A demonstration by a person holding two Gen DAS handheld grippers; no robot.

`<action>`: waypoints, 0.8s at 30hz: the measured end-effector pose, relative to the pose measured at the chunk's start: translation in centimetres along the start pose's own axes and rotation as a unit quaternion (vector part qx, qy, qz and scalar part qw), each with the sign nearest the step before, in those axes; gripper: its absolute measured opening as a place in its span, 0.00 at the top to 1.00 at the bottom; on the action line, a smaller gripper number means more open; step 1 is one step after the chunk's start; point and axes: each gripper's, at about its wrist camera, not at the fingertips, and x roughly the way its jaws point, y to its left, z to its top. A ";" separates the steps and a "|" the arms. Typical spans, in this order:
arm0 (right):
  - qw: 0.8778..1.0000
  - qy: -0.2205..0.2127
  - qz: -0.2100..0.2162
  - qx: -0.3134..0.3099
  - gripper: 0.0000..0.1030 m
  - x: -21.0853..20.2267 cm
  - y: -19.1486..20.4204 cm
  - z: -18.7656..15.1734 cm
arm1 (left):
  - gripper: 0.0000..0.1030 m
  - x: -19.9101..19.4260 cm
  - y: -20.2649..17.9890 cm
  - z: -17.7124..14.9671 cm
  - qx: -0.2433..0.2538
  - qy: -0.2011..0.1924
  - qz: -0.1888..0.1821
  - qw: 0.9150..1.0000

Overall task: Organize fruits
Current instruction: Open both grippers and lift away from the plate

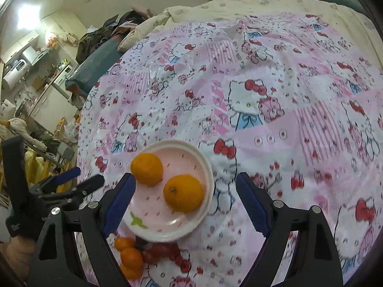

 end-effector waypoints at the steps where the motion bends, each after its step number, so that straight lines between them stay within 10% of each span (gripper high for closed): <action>1: 1.000 -0.002 0.000 0.001 0.15 -0.4 0.1 -0.5 | 0.10 -0.6 0.1 -0.6 0.001 -0.004 0.005 1.000; 24: 0.999 -0.004 -0.003 0.034 0.14 -3.4 0.8 -7.9 | 0.10 -4.9 1.2 -7.1 -0.018 0.007 0.000 1.000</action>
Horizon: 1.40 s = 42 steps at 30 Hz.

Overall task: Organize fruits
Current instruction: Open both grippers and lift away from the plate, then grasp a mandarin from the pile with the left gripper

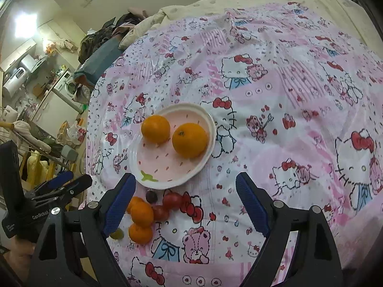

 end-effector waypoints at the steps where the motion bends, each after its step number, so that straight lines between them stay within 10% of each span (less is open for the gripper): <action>1: 1.000 0.000 -0.001 0.000 0.14 0.2 0.0 0.0 | 0.10 0.1 0.1 -0.1 -0.003 0.002 -0.001 1.000; 32: 0.998 0.032 -0.039 0.044 0.14 2.2 -2.9 0.0 | 0.23 7.6 -0.7 -3.4 -0.044 0.172 -0.053 0.983; 42: 0.997 0.033 -0.042 0.051 0.14 2.0 -3.4 0.0 | 0.25 6.4 -4.8 -3.3 0.039 0.144 -0.059 0.987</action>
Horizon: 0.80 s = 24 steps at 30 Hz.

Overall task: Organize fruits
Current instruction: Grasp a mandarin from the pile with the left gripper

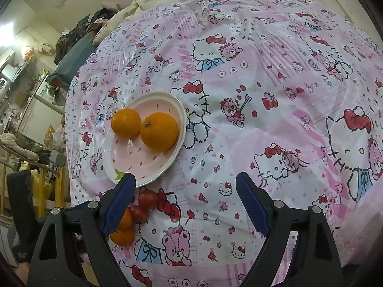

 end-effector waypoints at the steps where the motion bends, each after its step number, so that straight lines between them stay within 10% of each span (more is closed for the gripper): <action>1: 1.000 0.000 0.000 0.004 0.14 0.0 -0.2 0.1 | 0.31 0.3 -0.6 -0.1 0.015 0.005 0.004 1.000; 10: 1.000 0.000 0.000 0.007 0.14 -0.1 -0.3 0.1 | 0.64 1.6 -2.8 -0.6 0.082 0.009 0.056 0.995; 24: 0.996 0.065 0.059 0.003 0.15 2.9 1.8 -0.4 | 0.65 -4.8 3.3 1.0 -0.023 -0.063 0.023 0.997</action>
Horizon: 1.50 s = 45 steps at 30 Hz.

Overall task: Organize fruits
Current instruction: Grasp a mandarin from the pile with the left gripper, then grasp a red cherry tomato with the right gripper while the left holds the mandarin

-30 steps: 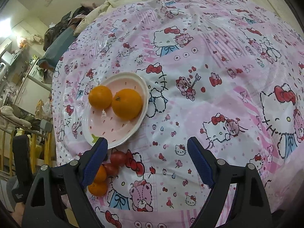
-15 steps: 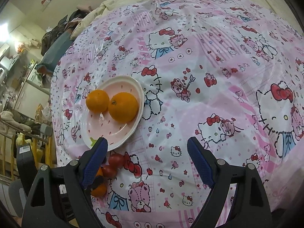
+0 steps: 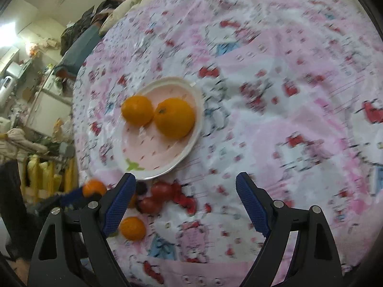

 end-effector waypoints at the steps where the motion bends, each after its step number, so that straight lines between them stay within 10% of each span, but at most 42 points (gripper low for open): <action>1: 1.000 0.014 0.008 -0.002 0.17 0.7 0.4 -0.1 | 0.65 -0.5 0.8 0.2 -0.012 -0.008 0.006 1.000; 24: 0.987 0.118 -0.054 -0.095 0.62 9.2 4.3 -1.1 | 0.65 -0.6 5.4 0.7 -0.087 -0.006 0.009 0.996; 45: 0.998 -0.044 0.021 -0.032 0.62 -3.1 -0.1 5.4 | 0.65 1.9 0.8 6.7 -0.004 0.017 0.008 1.000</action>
